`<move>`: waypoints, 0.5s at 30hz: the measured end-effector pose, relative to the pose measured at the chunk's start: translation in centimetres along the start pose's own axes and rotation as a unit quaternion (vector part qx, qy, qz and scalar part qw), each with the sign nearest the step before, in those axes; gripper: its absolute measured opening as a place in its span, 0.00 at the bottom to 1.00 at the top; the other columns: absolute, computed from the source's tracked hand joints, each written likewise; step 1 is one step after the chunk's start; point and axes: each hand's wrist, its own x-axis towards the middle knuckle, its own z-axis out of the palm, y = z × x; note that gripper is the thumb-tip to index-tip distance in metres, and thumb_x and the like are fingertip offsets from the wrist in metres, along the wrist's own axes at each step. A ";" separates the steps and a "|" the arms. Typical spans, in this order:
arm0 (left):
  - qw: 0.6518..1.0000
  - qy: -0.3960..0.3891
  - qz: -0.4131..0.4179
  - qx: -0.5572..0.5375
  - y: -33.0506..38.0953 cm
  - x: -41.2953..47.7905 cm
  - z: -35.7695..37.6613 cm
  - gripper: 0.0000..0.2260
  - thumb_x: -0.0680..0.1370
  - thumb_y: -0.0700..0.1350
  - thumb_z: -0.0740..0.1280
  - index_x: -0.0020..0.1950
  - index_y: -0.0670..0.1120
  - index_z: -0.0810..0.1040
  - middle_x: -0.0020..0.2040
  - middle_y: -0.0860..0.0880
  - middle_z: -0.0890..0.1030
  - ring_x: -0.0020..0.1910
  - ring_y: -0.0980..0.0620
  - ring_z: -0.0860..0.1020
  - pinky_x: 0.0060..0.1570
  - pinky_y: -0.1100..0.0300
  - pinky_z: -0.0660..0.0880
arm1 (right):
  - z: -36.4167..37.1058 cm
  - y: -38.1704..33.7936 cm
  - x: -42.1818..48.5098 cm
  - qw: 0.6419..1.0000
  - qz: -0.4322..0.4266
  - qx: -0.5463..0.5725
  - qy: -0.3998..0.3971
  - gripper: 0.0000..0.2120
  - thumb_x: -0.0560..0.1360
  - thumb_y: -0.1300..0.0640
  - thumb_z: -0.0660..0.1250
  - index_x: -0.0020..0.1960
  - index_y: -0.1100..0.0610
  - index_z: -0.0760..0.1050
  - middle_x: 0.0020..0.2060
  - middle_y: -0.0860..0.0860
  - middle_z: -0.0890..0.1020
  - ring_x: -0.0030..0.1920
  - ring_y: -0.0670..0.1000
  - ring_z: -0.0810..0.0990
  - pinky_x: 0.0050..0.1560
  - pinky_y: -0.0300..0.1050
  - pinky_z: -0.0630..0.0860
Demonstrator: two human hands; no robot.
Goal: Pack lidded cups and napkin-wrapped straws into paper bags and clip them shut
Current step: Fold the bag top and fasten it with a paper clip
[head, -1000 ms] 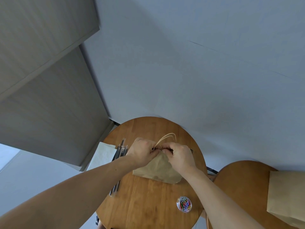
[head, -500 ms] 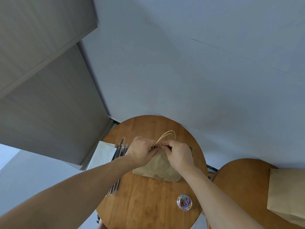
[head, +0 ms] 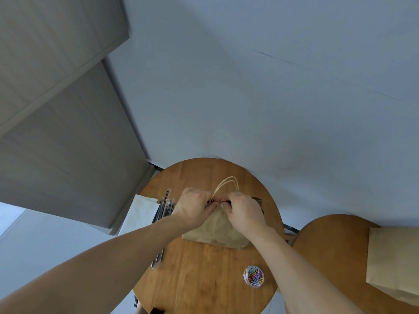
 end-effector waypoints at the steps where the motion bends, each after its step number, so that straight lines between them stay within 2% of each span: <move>1: 1.000 0.000 0.001 0.004 0.0 0.1 0.0 0.06 0.77 0.43 0.69 0.41 0.47 0.82 0.29 0.59 0.74 0.30 0.57 0.71 0.44 0.57 0.68 | -0.1 0.1 0.0 1.000 -0.004 -0.003 0.001 0.11 0.81 0.50 0.62 0.52 0.55 0.80 0.45 0.49 0.83 0.44 0.50 0.81 0.46 0.49 0.78; 4: 1.000 0.004 0.004 0.021 0.1 0.3 -0.4 0.05 0.78 0.45 0.68 0.46 0.49 0.84 0.31 0.61 0.73 0.32 0.57 0.70 0.48 0.56 0.69 | -0.4 0.2 -0.3 0.996 -0.002 0.072 0.052 0.08 0.80 0.53 0.66 0.52 0.56 0.81 0.44 0.48 0.84 0.43 0.47 0.82 0.46 0.45 0.79; 6: 1.000 0.003 0.002 0.029 0.0 0.3 -0.5 0.05 0.78 0.46 0.68 0.49 0.50 0.84 0.34 0.59 0.78 0.34 0.57 0.72 0.51 0.57 0.69 | -0.8 0.0 -0.4 0.987 0.008 0.140 0.080 0.06 0.79 0.55 0.68 0.52 0.54 0.82 0.41 0.42 0.83 0.37 0.40 0.80 0.43 0.36 0.77; 8: 1.000 -0.003 -0.003 0.023 0.0 0.2 -0.4 0.06 0.78 0.46 0.68 0.50 0.50 0.85 0.37 0.56 0.82 0.35 0.57 0.74 0.51 0.56 0.70 | -1.1 -0.4 -0.2 0.981 0.019 0.177 0.073 0.05 0.79 0.55 0.67 0.53 0.51 0.81 0.39 0.37 0.80 0.33 0.36 0.77 0.40 0.30 0.73; 11: 1.000 -0.012 -0.001 -0.012 0.0 -0.2 -0.5 0.05 0.77 0.43 0.68 0.47 0.46 0.84 0.37 0.52 0.83 0.36 0.53 0.79 0.45 0.58 0.73 | -1.6 -0.6 0.3 0.977 0.033 0.208 0.035 0.05 0.80 0.55 0.66 0.53 0.49 0.80 0.41 0.37 0.81 0.33 0.35 0.76 0.41 0.30 0.73; 15: 1.000 -0.015 0.006 -0.020 -0.2 -0.2 -0.8 0.06 0.77 0.40 0.67 0.46 0.45 0.84 0.34 0.51 0.82 0.33 0.52 0.78 0.38 0.64 0.69 | -1.6 -0.3 0.6 0.981 0.021 0.191 -0.020 0.05 0.80 0.55 0.66 0.53 0.50 0.80 0.42 0.39 0.82 0.33 0.37 0.76 0.44 0.35 0.75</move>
